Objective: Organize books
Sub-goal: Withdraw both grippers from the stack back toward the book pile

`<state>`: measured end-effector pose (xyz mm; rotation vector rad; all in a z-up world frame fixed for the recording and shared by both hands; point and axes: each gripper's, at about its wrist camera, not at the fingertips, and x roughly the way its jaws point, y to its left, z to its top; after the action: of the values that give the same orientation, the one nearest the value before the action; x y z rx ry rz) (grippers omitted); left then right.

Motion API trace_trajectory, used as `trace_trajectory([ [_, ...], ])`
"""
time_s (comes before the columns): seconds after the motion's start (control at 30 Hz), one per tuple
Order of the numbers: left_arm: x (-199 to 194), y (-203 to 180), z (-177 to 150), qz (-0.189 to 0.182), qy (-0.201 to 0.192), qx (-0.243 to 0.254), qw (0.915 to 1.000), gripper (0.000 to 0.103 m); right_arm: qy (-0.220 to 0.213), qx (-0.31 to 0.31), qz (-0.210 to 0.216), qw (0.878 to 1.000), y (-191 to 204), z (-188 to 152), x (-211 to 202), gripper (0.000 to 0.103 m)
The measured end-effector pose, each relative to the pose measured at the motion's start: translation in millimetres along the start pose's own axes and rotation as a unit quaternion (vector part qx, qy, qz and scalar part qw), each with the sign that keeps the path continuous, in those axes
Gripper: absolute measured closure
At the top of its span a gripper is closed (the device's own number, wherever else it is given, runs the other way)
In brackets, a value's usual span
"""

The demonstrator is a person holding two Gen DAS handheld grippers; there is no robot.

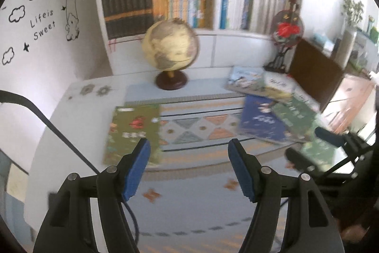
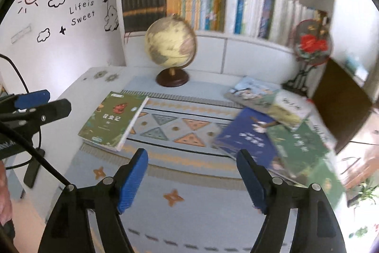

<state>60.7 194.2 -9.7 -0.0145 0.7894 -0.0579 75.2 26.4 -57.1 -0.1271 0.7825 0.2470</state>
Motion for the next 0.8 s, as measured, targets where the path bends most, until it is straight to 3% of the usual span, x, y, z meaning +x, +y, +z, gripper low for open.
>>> trace_trajectory([
  [0.2, -42.4, -66.7, -14.4, -0.012, -0.014, -0.005, 0.9998, 0.037, -0.01, -0.011, -0.045, 0.999, -44.0, -25.0, -63.9, 0.028],
  [0.4, -64.9, -104.9, -24.3, -0.018, -0.019, -0.004, 0.9997, 0.037, -0.026, 0.011, -0.053, 0.998, -75.1, -44.8, -104.8, 0.028],
  [0.63, -68.7, -125.8, -23.0, -0.01, -0.017, 0.01, 0.9998, 0.037, -0.024, 0.033, -0.054, 0.998, -95.9, -57.8, -117.6, 0.028],
  [0.8, -41.2, -127.1, -16.8, -0.017, -0.006, 0.018, 0.9997, 0.034, -0.015, 0.042, -0.069, 0.997, -109.2, -60.3, -107.0, 0.027],
])
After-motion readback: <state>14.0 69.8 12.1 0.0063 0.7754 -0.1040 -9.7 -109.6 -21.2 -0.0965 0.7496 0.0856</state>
